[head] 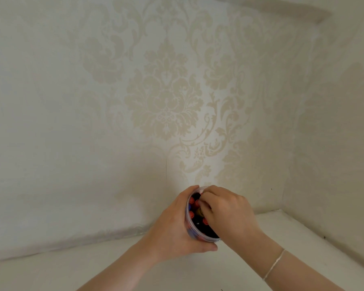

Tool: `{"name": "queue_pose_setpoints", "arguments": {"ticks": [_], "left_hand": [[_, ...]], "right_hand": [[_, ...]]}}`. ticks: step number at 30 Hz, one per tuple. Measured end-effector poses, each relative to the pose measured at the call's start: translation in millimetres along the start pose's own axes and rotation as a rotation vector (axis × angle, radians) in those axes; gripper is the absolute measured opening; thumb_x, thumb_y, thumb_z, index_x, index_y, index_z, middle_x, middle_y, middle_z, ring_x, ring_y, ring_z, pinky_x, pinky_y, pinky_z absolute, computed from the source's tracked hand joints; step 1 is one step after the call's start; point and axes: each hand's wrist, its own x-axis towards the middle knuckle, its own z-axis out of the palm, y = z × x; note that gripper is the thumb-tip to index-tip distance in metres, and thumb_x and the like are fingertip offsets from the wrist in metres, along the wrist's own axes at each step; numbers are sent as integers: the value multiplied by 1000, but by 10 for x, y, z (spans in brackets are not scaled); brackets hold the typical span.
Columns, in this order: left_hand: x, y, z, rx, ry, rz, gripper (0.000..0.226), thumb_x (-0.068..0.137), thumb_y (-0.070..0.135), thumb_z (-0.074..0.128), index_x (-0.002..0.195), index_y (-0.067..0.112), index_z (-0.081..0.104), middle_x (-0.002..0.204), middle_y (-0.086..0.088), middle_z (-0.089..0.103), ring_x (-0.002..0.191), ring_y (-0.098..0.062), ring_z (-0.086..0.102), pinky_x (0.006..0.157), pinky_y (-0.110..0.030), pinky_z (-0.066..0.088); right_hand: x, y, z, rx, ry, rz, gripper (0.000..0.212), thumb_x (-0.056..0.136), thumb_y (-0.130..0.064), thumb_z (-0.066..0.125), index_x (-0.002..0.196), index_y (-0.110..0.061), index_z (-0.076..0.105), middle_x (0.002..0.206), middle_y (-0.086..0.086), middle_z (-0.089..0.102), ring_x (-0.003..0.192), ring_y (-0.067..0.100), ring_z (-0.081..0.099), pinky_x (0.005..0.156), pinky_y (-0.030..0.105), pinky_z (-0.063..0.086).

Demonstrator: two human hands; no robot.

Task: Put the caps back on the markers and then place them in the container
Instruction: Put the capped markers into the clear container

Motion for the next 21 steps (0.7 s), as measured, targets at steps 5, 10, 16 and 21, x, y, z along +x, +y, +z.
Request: {"name": "queue_pose_setpoints", "arguments": {"ticks": [5,10,16,21], "left_hand": [[23,-3,9,-4,8,-3,120,48,49,90,145,37,20,137,30,41,126,11,42,106,-22,40],[37,-29,41,17,12,1,119,49,50,90,145,33,22,138,28,41,128,5,43,104,-26,43],[55,-25,34,14,44,-33,118,45,51,90,141,43,22,134,30,44,123,9,45,103,-25,44],[55,-32,38,18,46,-40,118,43,55,89,141,43,23,134,27,44,124,6,46,103,-27,45]], "right_hand": [[-11,-3,-23,86,-55,50,30,76,-21,42,82,-21,72,75,-10,68,61,10,63,43,22,48],[-56,-17,-43,74,-143,23,36,70,-19,38,76,-18,74,76,-5,65,60,13,61,40,20,40],[108,119,-238,387,-274,263,30,83,-7,49,97,-19,74,90,-5,71,83,13,65,73,31,54],[110,191,-473,461,-253,381,26,81,-6,53,78,-19,75,70,-3,71,69,16,65,67,32,53]]}}
